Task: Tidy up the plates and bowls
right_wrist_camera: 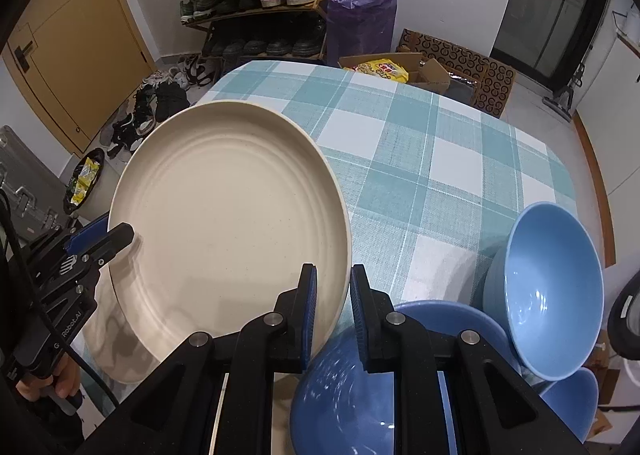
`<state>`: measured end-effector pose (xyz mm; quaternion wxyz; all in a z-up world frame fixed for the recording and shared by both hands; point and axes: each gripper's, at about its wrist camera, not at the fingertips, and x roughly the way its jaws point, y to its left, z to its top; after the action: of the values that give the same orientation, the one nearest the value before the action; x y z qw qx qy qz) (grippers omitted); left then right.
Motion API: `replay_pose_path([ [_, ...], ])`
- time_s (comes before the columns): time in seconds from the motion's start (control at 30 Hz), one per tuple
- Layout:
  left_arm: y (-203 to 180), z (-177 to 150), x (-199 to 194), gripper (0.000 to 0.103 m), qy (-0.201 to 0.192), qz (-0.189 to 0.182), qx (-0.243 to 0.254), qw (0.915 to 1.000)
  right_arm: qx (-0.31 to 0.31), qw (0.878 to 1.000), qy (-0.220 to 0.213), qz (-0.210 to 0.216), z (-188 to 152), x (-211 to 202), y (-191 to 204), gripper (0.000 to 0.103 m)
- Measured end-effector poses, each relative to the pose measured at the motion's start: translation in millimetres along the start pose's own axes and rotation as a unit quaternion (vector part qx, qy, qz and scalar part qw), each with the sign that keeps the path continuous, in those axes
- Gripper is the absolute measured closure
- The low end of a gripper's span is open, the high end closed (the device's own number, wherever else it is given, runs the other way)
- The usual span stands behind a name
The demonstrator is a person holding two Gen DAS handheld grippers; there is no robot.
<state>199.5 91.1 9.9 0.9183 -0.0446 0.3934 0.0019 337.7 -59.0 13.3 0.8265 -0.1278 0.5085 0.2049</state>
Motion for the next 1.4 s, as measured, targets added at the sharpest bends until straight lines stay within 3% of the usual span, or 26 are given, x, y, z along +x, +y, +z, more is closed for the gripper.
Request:
replay_pose_path([
  [1.4,-15,-65,-86,0.085,-0.054,0.006,-0.009,0.9985,-0.021,0.999,-0.031,0.017,-86,-62,30,0.086],
])
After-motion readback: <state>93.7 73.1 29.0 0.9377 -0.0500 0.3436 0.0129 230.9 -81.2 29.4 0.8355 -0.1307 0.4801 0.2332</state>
